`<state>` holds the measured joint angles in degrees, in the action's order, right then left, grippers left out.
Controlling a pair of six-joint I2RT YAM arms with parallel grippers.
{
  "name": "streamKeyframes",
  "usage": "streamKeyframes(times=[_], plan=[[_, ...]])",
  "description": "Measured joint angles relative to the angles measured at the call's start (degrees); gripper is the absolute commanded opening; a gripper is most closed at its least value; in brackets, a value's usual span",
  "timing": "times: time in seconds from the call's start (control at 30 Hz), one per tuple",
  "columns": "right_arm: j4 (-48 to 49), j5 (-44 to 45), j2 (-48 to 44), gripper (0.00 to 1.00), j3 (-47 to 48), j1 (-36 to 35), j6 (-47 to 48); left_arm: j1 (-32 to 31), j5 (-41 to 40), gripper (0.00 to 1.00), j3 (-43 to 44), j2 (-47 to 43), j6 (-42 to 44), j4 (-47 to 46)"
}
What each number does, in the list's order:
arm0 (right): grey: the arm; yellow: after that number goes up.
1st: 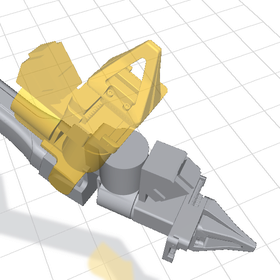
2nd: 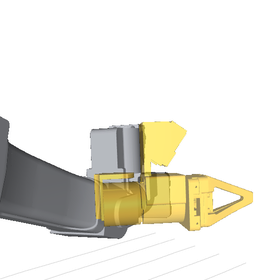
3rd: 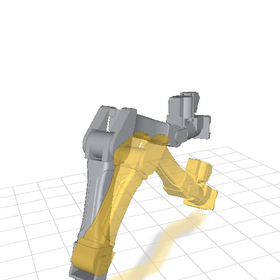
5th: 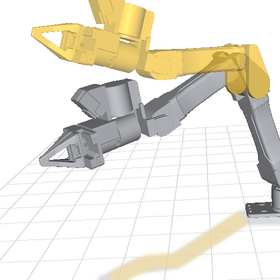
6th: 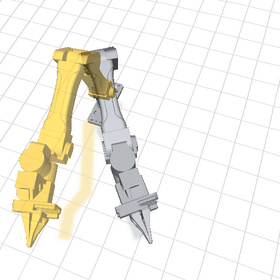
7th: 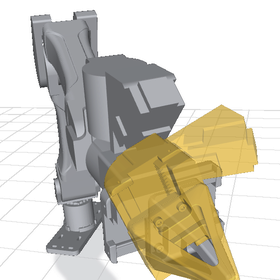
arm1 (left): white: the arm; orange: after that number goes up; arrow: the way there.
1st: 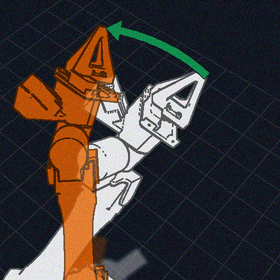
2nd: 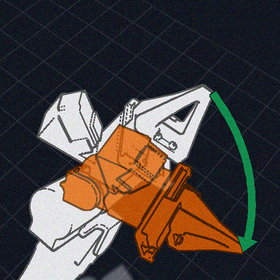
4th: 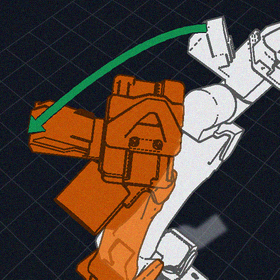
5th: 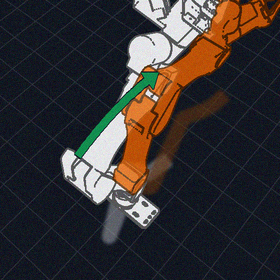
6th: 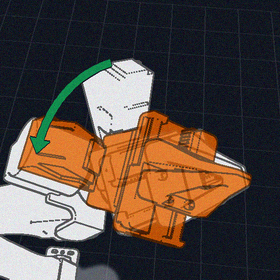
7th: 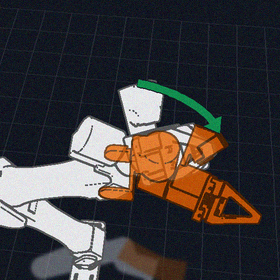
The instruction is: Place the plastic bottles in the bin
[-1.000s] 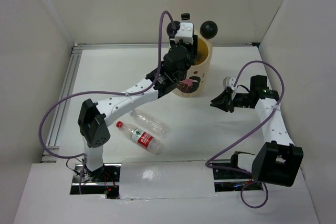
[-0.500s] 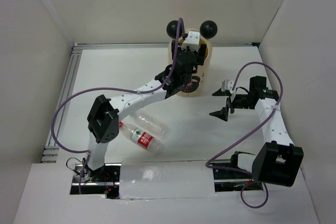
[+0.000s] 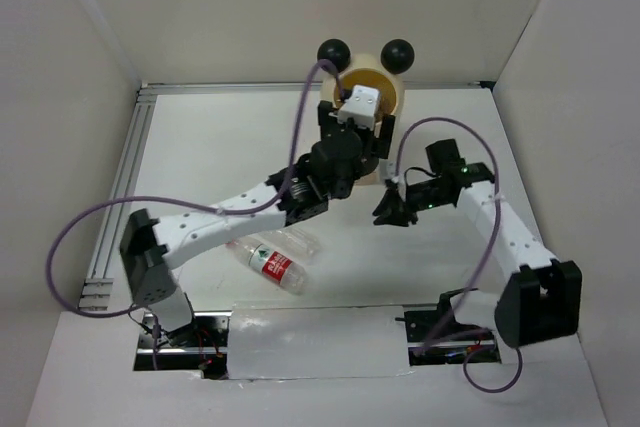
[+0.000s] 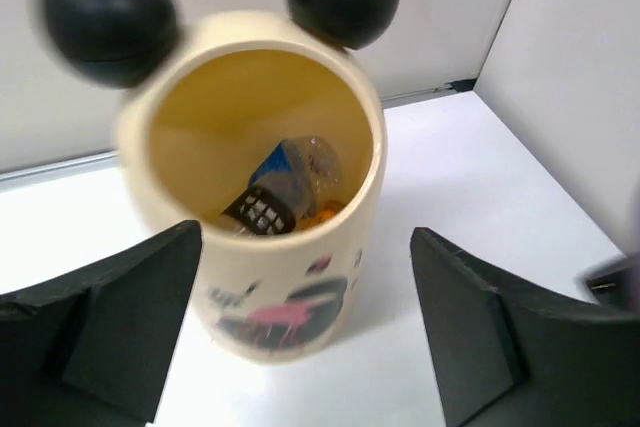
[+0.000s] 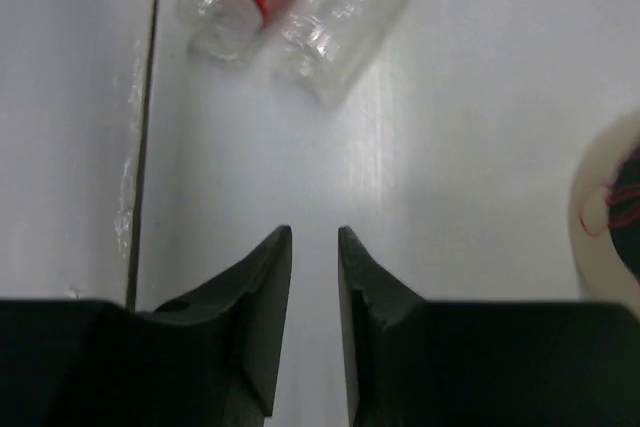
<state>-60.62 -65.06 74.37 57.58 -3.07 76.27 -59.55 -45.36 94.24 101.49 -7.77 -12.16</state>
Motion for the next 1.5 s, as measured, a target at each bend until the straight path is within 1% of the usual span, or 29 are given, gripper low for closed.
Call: streamKeyframes(times=[0.03,0.07,0.1,0.13,0.17,0.2,0.27,0.3,0.33,0.37,0.4,0.43,0.47,0.5,0.53,0.6,0.63,0.67,0.7,0.77,0.97,1.1,1.17,1.2,1.23,1.27,1.37,1.4,1.5], plan=[[4.57,3.26,-2.47,0.27,-1.77,-4.26,-5.33,-0.96,-0.98,0.91,-2.16,-3.56,-0.55,1.40],[10.01,6.93,-5.44,0.30,-3.96,-9.79,-11.37,-1.88,-2.34,0.85,-4.42,-7.98,-1.75,3.76],[14.78,10.21,-8.09,0.37,-5.95,-15.41,-16.44,-2.34,-3.54,0.70,-6.38,-12.04,-3.98,6.56],[18.62,13.77,-10.32,0.46,-7.67,-20.55,-20.70,-2.56,-5.20,0.64,-8.74,-17.07,-6.99,10.32],[21.70,16.13,-11.56,0.53,-8.92,-25.07,-25.14,-2.49,-6.60,0.57,-10.84,-22.03,-10.05,14.12],[24.37,18.01,-11.89,0.65,-9.46,-28.50,-29.38,-2.34,-7.91,0.49,-13.00,-27.21,-14.45,18.62],[29.90,21.70,-9.97,0.71,-9.16,-31.82,-37.09,-1.70,-10.32,0.34,-17.35,-37.92,-24.68,29.29],[32.11,23.12,-7.89,0.73,-8.68,-32.70,-40.46,-1.44,-11.02,0.34,-19.65,-43.10,-30.58,35.28],[34.25,25.16,-4.83,0.73,-7.43,-33.79,-44.54,-1.36,-10.91,0.36,-21.84,-47.56,-35.39,40.24],[35.82,26.58,-2.36,0.73,-6.27,-34.51,-47.36,-1.38,-10.80,0.50,-24.17,-51.93,-39.93,45.03],[36.94,28.44,0.98,0.74,-4.35,-35.36,-50.95,-1.36,-10.05,0.59,-26.45,-55.45,-44.11,49.86],[37.16,29.92,4.24,0.74,-1.60,-36.44,-54.34,-1.33,-9.14,0.67,-28.74,-58.05,-48.24,53.77],[37.64,31.50,8.09,0.74,2.08,-37.68,-57.42,-1.29,-7.63,0.71,-31.50,-60.04,-52.74,57.77],[38.10,32.70,11.96,0.76,5.95,-38.93,-60.24,-1.29,-6.05,0.79,-33.73,-60.94,-56.22,61.40],[38.49,33.73,15.45,0.76,9.90,-40.17,-62.75,-1.22,-4.39,0.81,-35.63,-61.05,-59.60,64.67],[39.85,35.95,21.40,0.79,16.61,-42.62,-66.51,-1.22,-0.79,0.85,-39.06,-60.33,-66.07,70.62],[40.04,36.96,23.82,0.79,19.28,-43.85,-68.11,-1.22,0.92,0.85,-40.11,-59.78,-69.00,73.40],[40.09,37.70,25.81,0.80,21.44,-44.89,-69.35,-1.22,2.19,0.87,-40.87,-59.25,-71.19,75.19],[40.11,38.40,27.96,0.80,23.65,-45.81,-70.71,-1.22,4.35,0.87,-41.99,-59.25,-75.19,78.20],[40.02,39.21,31.19,0.84,25.94,-47.15,-72.52,-1.22,5.46,0.87,-42.34,-59.78,-77.02,79.54],[39.19,43.30,39.30,0.87,27.19,-47.98,-74.90,-1.22,9.09,0.88,-46.88,-67.43,-83.82,82.88],[38.80,48.09,42.82,0.87,27.17,-48.70,-74.95,-1.22,10.49,0.88,-49.66,-71.34,-85.92,84.46],[38.77,49.96,44.02,0.82,27.19,-49.31,-74.73,-1.22,11.13,0.90,-50.36,-71.49,-86.68,84.56],[38.69,50.71,44.61,0.77,27.21,-49.64,-74.40,-1.22,11.41,0.94,-50.53,-71.49,-86.93,84.54],[38.62,51.54,45.11,0.71,27.32,-49.90,-73.68,-1.22,11.76,0.98,-50.62,-71.32,-87.03,84.39],[38.51,51.98,45.18,0.57,27.76,-50.12,-73.35,-1.22,12.04,1.00,-50.75,-71.06,-87.23,84.02],[38.01,51.39,45.22,0.40,29.09,-50.36,-72.00,-1.20,13.49,1.00,-51.98,-69.35,-89.11,81.85],[37.75,50.56,45.22,0.39,29.49,-50.31,-71.58,-1.20,14.16,1.00,-52.85,-68.72,-90.20,80.85],[34.93,44.35,45.16,0.35,32.24,-49.27,-69.75,-1.18,16.59,1.00,-56.89,-68.24,-93.96,76.74]])
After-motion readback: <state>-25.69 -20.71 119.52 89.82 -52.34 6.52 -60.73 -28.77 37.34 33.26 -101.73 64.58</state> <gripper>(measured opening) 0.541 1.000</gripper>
